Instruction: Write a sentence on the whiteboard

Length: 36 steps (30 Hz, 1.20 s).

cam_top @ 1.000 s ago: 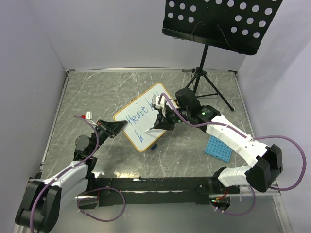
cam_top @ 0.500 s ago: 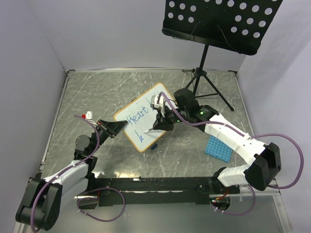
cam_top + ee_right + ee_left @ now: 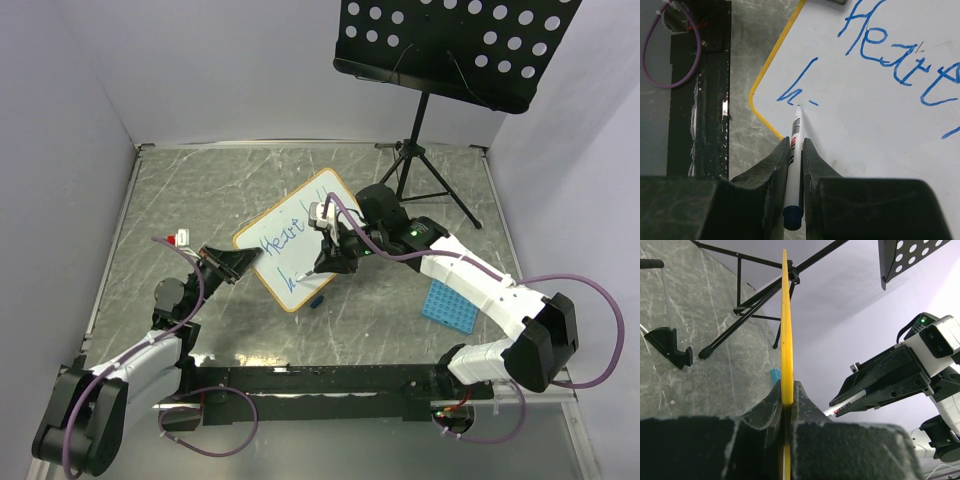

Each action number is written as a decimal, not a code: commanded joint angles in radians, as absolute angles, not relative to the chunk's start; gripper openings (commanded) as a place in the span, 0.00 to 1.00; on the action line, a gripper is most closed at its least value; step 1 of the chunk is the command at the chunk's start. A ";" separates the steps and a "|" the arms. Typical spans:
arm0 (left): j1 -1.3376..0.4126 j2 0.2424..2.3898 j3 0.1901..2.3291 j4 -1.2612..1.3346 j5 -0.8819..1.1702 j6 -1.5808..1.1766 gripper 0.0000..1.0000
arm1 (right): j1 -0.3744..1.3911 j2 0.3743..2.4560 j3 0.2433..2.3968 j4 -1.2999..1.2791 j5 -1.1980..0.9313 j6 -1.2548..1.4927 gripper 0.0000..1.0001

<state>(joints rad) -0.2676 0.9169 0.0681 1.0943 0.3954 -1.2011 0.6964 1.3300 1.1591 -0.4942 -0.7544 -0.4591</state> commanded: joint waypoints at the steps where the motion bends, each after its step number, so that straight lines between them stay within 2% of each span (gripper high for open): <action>1: -0.267 0.868 0.098 1.229 0.359 -1.233 0.01 | 0.703 1.328 1.167 -0.503 -0.781 -0.491 0.00; 14: -0.267 0.848 0.087 1.218 0.370 -1.232 0.01 | 0.686 1.331 1.177 -0.466 -0.680 -0.449 0.00; 36: -0.267 0.904 0.089 1.270 0.400 -1.249 0.01 | 0.670 1.331 1.190 -0.425 -0.669 -0.411 0.00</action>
<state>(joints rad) -0.2668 0.9268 0.0673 1.0916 0.3874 -1.1942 0.6769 1.3300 1.1595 -0.4549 -0.6727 -0.4049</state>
